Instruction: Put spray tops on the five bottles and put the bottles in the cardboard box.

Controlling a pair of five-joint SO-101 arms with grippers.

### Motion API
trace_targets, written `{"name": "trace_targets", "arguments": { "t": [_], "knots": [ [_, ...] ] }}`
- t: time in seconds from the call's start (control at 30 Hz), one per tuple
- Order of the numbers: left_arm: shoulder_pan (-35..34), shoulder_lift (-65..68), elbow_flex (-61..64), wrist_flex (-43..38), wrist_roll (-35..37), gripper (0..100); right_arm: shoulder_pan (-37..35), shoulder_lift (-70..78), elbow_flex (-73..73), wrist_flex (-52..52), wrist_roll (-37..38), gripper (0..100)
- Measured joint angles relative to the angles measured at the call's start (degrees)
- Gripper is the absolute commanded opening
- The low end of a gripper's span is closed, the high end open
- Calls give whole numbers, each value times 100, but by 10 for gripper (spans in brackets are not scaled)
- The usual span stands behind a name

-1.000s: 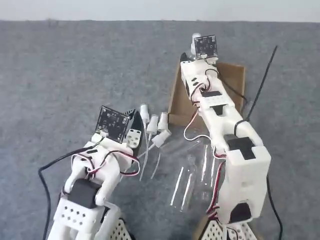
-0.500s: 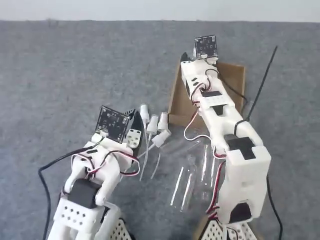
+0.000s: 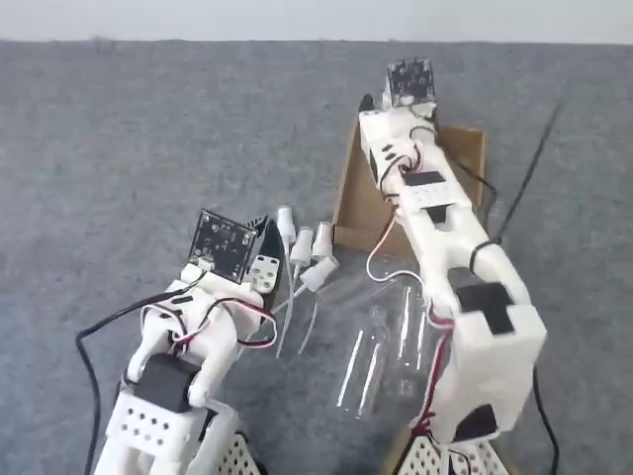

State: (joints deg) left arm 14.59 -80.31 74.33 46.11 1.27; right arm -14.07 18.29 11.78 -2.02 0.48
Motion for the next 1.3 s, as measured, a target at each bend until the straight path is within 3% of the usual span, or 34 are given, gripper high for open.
{"name": "trace_targets", "arguments": {
  "t": [0.23,0.47,0.77,1.07,1.3],
  "knots": [
    [0,0,0,0,0,12,0,-1442,0,1354,0,297],
    [0,0,0,0,0,12,123,-2954,0,3692,0,297],
    [0,0,0,0,0,12,1073,-4422,0,6699,35,301],
    [0,0,290,-422,0,12,2549,-4932,1108,6971,809,297],
    [-9,0,299,-475,0,12,2646,-3859,1415,6382,844,299]
  ]
}}
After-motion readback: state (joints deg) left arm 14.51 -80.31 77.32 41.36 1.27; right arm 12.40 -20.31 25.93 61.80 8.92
